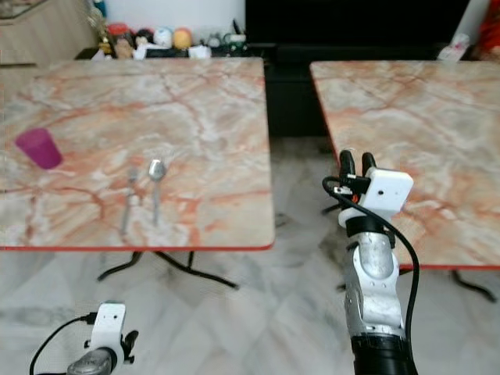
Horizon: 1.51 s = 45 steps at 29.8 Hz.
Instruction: Setting the table
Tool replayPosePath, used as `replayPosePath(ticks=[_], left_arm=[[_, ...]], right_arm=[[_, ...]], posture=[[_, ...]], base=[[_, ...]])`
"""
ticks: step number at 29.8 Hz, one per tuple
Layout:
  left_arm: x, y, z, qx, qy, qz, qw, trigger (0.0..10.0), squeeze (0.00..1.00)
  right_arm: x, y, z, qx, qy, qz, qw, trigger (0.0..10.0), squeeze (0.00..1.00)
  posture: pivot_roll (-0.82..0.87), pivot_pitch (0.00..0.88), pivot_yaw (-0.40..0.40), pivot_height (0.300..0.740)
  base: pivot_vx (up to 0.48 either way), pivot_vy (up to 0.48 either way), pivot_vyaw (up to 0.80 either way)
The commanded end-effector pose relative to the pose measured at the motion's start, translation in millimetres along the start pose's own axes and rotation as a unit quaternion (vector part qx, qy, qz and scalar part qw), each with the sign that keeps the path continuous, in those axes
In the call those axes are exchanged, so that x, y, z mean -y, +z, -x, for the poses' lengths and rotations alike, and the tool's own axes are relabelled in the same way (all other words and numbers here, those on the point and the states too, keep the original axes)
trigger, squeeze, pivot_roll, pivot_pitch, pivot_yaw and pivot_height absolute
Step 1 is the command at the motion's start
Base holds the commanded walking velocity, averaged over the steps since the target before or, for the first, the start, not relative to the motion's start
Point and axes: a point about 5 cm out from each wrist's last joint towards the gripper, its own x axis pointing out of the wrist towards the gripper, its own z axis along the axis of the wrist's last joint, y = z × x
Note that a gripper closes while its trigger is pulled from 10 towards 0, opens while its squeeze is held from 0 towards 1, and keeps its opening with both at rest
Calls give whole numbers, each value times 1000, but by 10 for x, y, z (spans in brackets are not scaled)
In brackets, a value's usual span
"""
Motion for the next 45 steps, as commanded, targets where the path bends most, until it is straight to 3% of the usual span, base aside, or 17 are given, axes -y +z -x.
replayPosePath(ticks=[1,11,24,45], left_arm=[[-39,-42,9,-9,4,1,1000,10000,0],[-41,-55,12,-10,3,-1,1000,10000,0],[-31,-32,7,-6,-1,-9,1000,10000,0],[-24,13,-3,1,2,-6,1000,10000,0]], right_arm=[[-18,28,-16,5,4,3,1000,10000,0],[-70,22,-10,8,17,3,1000,10000,0],[-64,-8,8,1,9,-12,1000,10000,0],[-78,-37,2,-6,11,-11,1000,10000,0]], posture=[[-12,49,11,740],[-16,34,10,740],[-16,0,13,740],[-4,16,9,740]], base=[[0,480,0],[0,480,543],[0,480,0],[0,469,0]])
